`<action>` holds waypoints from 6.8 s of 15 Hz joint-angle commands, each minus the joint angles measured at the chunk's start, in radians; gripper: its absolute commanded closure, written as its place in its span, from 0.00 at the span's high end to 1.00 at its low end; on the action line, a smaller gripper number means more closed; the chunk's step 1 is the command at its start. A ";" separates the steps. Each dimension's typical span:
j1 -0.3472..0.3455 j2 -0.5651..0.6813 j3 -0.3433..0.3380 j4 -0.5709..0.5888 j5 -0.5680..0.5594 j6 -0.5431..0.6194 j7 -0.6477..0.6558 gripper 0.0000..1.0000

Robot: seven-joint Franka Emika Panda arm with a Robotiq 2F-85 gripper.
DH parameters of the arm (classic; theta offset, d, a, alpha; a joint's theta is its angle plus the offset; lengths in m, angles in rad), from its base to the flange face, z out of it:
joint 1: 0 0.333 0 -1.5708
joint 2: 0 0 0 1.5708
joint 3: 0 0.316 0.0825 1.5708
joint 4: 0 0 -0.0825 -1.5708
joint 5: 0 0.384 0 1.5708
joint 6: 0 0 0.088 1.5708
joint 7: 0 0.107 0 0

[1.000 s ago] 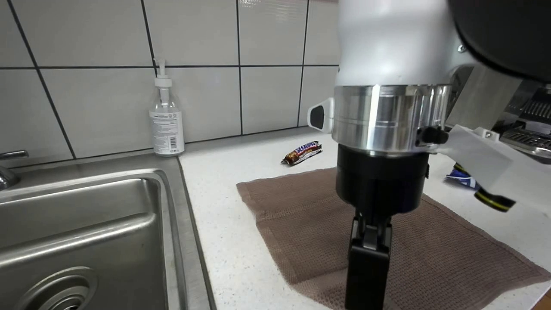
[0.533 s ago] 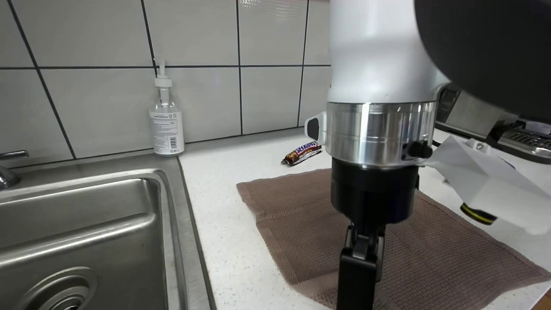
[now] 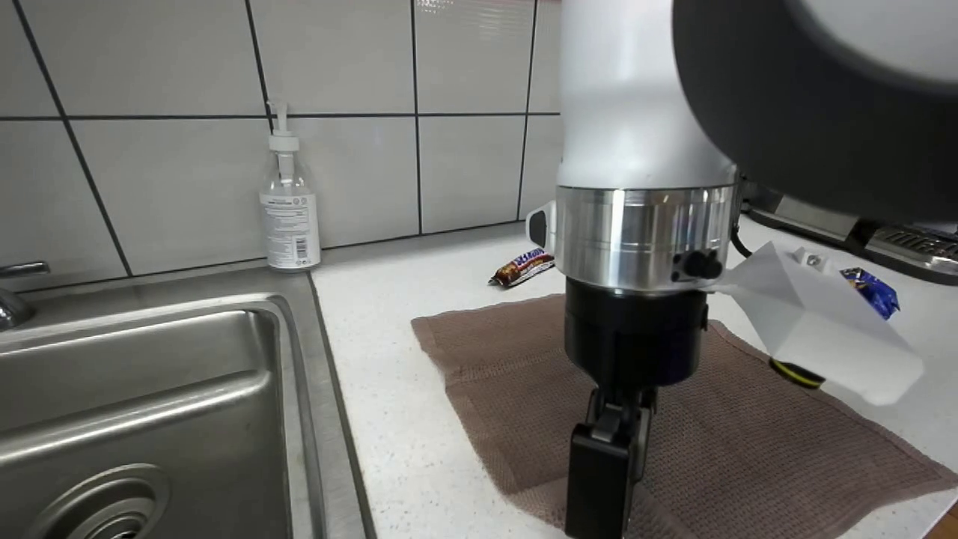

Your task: Fold the towel into a triangle.

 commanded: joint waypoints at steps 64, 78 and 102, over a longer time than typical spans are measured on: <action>-0.121 -0.070 0.044 0.022 0.077 -0.038 -0.034 0.02; -0.197 -0.115 0.027 0.014 0.121 -0.058 -0.157 0.02; -0.244 -0.106 -0.045 0.077 0.039 -0.122 -0.288 0.02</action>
